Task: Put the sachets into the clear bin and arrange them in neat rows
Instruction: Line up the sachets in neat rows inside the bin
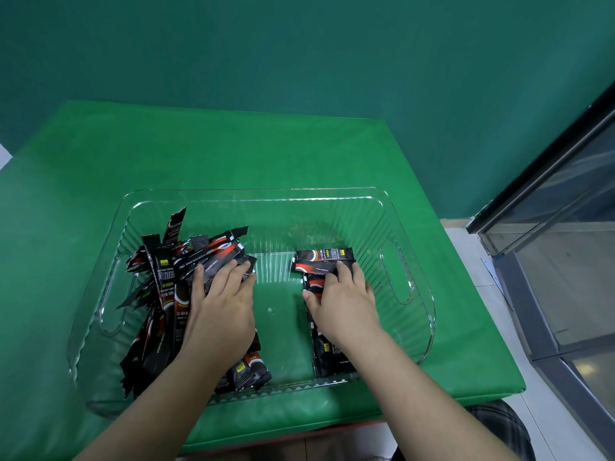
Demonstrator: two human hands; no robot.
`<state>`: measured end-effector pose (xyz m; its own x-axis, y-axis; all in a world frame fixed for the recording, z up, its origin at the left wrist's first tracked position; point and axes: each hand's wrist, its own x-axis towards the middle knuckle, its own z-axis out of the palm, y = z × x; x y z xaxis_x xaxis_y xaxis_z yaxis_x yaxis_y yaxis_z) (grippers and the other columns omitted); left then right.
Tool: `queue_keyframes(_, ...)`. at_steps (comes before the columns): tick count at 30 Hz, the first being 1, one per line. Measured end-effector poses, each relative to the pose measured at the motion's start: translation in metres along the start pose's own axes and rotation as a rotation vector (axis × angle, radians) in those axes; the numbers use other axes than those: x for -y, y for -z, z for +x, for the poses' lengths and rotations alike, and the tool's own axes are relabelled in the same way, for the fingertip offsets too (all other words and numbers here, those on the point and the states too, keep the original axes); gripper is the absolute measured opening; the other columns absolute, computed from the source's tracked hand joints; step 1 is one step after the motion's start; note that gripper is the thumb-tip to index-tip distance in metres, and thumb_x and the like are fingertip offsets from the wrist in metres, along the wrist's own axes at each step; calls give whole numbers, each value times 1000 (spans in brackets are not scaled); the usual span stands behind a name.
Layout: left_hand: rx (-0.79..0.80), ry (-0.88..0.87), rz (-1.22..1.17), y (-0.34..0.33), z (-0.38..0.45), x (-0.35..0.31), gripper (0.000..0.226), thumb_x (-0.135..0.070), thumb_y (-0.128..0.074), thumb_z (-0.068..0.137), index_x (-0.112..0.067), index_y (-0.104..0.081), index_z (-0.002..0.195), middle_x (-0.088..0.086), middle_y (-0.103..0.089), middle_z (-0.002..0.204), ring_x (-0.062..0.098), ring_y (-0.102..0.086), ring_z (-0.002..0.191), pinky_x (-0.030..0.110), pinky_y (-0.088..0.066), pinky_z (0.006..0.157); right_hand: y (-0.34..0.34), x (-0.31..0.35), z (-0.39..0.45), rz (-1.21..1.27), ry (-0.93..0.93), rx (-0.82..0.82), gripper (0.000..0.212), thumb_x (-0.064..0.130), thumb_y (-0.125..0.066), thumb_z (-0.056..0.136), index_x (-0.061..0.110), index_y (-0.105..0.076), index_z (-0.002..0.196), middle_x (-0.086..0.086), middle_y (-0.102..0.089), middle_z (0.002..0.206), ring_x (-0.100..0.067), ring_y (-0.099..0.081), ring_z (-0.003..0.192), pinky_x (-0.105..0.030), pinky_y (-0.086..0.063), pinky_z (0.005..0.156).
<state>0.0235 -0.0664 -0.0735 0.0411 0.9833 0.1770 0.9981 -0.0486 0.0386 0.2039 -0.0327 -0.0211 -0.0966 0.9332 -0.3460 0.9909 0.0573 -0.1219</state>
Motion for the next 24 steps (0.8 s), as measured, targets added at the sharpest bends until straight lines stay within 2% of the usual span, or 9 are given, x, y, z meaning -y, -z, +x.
queue_keyframes(8, -22, -9, -1, 0, 0, -1, 45, -15, -50, 73, -6, -69, 112, 9, -63, 124, 25, -55, 120, 45, 4, 113, -2, 1, 2, 9, 12, 23, 62, 52, -27, 98, 11, -31, 144, -12, -7, 158, -30, 4, 145, -47, -8, 117)
queue_keyframes(16, -9, -8, 14, 0, 1, -1, 45, -17, -47, 75, -7, -69, 113, 8, -63, 124, 24, -56, 120, 46, 2, 112, -4, 6, 3, 0, -46, 18, 71, 52, -27, 98, 6, -11, 150, -13, -2, 158, -31, 3, 145, -45, -9, 117)
queue_keyframes(19, 6, -5, 17, 0, 0, 0, 50, -21, -35, 79, -8, -68, 113, 8, -63, 124, 24, -55, 121, 47, 0, 112, -4, 15, 2, 23, -8, 21, 69, 51, -29, 98, 15, -6, 151, -15, 1, 158, -34, 3, 145, -46, -6, 118)
queue_keyframes(24, 6, -4, 14, -1, 0, 0, 51, -22, -33, 80, -7, -69, 113, 8, -63, 124, 24, -55, 120, 48, 1, 113, -6, 33, 9, -16, 45, 59, 62, 54, -30, 97, 34, -5, 150, -15, 9, 157, -40, 7, 143, -50, -3, 116)
